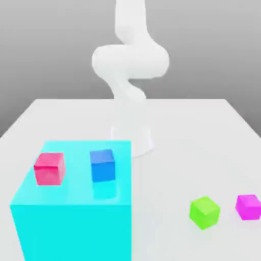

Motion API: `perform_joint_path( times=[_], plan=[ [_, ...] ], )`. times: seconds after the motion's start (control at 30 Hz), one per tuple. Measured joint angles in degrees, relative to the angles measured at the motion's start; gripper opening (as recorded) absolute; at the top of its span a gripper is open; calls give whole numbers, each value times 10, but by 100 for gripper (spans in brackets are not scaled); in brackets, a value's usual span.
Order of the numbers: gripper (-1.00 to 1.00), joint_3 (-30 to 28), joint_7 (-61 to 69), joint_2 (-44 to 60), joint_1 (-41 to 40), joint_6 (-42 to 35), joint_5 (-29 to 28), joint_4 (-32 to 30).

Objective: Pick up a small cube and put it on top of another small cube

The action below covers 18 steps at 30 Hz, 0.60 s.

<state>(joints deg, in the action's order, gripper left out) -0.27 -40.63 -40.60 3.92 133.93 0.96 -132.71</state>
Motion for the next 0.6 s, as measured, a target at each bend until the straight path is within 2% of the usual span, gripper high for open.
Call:
perform_joint_path(
  times=[0.33,0.6],
  plan=[
    [0,12,209,212,141,86,37,-37],
    [0,61,352,377,223,155,36,-67]
  ],
)
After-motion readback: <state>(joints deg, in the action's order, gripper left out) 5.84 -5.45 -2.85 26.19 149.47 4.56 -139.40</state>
